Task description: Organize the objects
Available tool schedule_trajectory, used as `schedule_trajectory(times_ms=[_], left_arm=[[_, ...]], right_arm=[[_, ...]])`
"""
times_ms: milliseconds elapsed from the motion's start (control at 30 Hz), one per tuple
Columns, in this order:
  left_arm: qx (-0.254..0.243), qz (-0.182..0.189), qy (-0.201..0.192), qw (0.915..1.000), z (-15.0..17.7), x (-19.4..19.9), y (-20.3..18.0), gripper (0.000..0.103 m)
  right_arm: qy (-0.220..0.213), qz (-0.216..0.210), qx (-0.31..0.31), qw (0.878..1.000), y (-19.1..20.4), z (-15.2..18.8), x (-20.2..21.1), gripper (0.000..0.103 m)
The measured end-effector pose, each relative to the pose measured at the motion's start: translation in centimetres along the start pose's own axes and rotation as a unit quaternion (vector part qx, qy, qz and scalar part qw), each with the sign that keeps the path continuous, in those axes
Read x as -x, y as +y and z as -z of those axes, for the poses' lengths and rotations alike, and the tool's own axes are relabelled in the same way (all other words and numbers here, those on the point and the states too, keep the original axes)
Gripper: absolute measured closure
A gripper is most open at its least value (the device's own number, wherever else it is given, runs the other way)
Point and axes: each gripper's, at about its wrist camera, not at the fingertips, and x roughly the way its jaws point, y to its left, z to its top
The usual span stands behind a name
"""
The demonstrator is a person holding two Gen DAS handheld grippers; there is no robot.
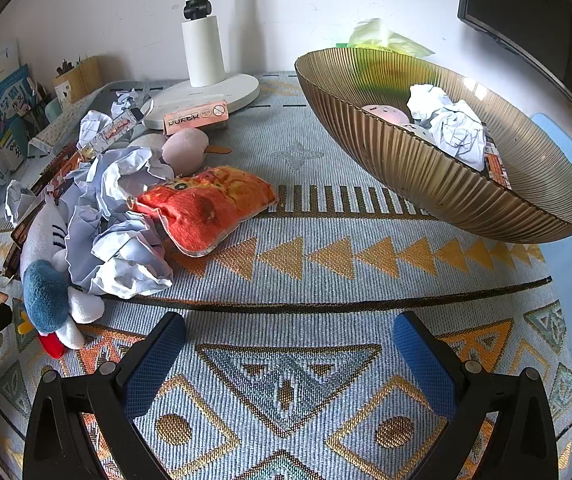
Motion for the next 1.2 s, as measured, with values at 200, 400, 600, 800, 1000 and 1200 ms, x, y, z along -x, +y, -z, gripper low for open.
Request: schedule_trajectory(times_ms=[200, 400, 600, 800, 1000, 1200], left_arm=[[0.01, 0.033, -0.002, 0.9994, 0.0, 0.8, 0.9, 0.0], [0.038, 0.077, -0.024, 0.996, -4.1, 1.9, 3.9, 0.0], [0.061, 0.101, -0.012, 0.9929, -7.7, -2.2, 3.6, 0.002], [0.09, 0.123, -0.006, 0.9883, -8.7, -4.8, 3.2, 0.041], [0.096, 0.154, -0.035, 0.9827, -8.0, -4.4, 3.1, 0.055], [0.103, 0.15, -0.076, 0.9803, -7.5, -3.2, 3.6, 0.056]], right_arm=[[0.0, 0.0, 0.0, 1.0, 0.0, 0.0, 0.0, 0.0], [0.0, -0.001, -0.001, 1.0, 0.0, 0.0, 0.0, 0.0], [0.022, -0.027, 0.032, 0.999, -0.1, 0.1, 0.3, 0.0], [0.023, -0.036, 0.045, 0.998, -0.3, 0.4, 0.4, 0.0], [0.009, -0.068, 0.034, 0.997, -1.1, 0.6, 1.0, 0.01], [-0.011, -0.164, -0.05, 0.985, -2.6, -0.2, 3.1, 0.026]])
